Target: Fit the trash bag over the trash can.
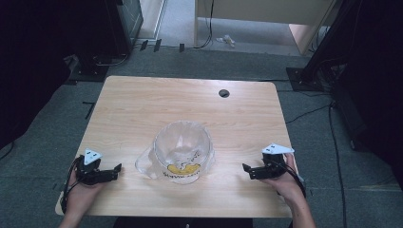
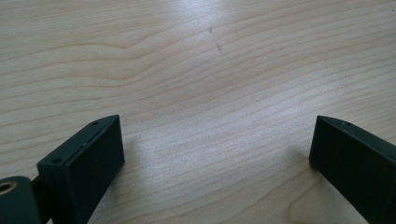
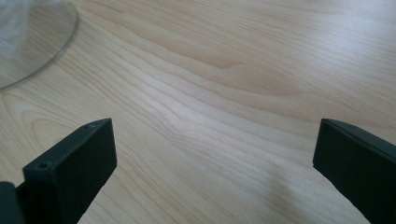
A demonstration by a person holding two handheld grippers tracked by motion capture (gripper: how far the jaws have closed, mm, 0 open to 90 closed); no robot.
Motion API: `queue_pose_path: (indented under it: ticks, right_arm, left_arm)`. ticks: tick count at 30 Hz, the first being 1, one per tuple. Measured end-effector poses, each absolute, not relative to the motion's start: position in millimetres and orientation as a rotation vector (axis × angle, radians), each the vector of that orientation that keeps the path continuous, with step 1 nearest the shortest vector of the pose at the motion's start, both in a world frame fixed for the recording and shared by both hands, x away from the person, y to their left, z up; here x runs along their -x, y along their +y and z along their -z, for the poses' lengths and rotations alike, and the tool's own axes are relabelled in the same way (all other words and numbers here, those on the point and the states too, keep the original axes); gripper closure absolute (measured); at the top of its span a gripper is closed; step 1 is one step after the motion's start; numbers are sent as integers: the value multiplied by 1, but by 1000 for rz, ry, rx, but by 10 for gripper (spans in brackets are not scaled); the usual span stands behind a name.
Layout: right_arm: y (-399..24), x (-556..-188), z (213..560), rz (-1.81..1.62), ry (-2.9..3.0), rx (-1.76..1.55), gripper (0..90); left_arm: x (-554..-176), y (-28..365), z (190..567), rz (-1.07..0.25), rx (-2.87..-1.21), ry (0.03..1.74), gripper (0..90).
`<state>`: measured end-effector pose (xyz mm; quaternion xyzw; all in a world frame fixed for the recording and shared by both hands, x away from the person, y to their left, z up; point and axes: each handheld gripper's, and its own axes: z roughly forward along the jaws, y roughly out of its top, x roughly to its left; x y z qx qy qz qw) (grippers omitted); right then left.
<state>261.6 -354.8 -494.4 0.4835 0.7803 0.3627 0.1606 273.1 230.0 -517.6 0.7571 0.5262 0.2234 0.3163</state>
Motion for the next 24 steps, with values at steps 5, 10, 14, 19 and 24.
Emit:
queue_pose_path:
  ticks: [5,10,14,19,24]
  right_arm:
    - [-366,-257,501,-1015,2199,-1426,0]
    - [-376,-251,506,-995,2173,-1461,0]
    - [-382,-248,509,-986,2162,-1474,0]
    - [-391,-243,515,-972,2137,-1513,0]
    - [-400,-237,518,-962,2109,-1548,0]
  left_arm:
    - [-273,230,518,-588,-1994,1386,26]
    - [-273,230,518,-589,-1992,1388,26]
    - [-273,230,518,-589,-1992,1388,26]
    - [-273,230,518,-589,-1992,1388,26]
    - [-273,230,518,-589,-1992,1388,26]
